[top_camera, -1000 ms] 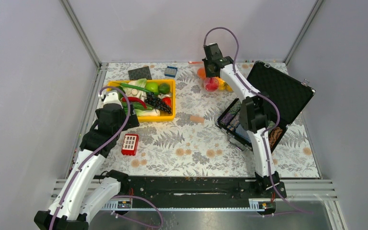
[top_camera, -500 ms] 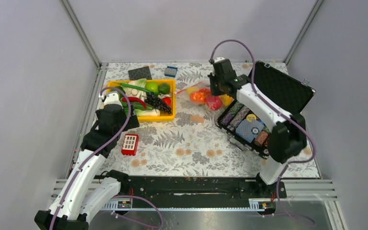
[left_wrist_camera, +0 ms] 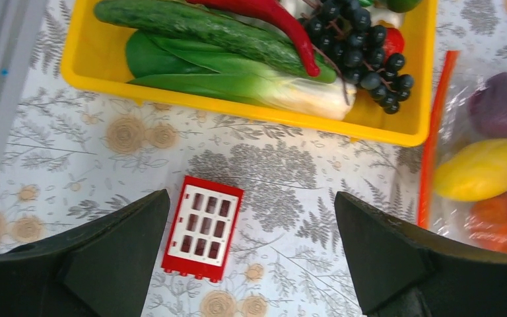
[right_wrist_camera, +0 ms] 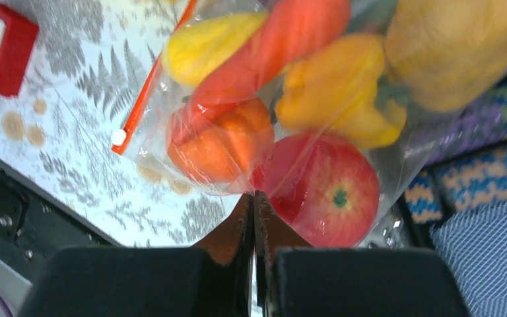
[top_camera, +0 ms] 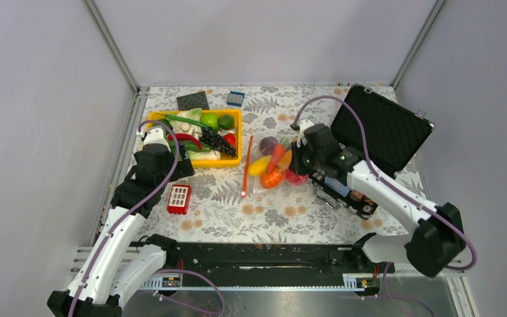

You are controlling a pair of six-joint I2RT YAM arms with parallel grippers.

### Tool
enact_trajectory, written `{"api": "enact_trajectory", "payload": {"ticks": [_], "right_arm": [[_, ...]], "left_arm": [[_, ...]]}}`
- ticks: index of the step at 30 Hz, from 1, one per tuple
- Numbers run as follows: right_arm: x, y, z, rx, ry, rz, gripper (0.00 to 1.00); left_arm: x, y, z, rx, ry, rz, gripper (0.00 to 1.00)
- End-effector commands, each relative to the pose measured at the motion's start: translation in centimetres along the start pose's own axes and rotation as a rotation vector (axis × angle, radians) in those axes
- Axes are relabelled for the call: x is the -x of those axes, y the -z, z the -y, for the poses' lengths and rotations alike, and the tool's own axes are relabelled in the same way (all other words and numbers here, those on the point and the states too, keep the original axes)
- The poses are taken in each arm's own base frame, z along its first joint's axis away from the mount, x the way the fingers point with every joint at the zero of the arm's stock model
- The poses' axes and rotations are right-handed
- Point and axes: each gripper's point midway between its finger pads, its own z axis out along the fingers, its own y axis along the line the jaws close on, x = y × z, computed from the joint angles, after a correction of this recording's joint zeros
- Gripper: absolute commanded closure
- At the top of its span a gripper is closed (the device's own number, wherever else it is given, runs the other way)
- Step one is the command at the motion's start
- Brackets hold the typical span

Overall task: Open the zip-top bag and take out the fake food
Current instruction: Pick up the zipper food storage bag at the center of the board.

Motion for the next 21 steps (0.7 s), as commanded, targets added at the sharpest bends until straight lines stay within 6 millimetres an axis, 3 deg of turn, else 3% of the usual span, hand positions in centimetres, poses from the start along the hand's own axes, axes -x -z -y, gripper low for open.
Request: {"api": "enact_trajectory", "payload": {"ticks": [1,6,12,21], "right_arm": [[-3.0,1.9,-2.4,0.093,-0.026,0.032,1.00],[-8.0,2.3,-3.2,0.106,-0.037,-0.020,1.00],[-12.4,1.8,-2.6,0.092,-0.123,-0.056,1.00],[-16.3,3.0,-1.2,0.023,-0.177,-0.119,1.00]], "left_arm": [[0.3,0.6,2.3,-0.118,0.088,0.003,0.01],[-1.1,0.5,4.1,-0.209,0.151,-0.050,0.02],[-3.0,0.2,5.1,-0.265,0.199,-0.108,0.02],[-5.0,0.8,6.6,-0.348,0.259,-0.152,0.02]]}}
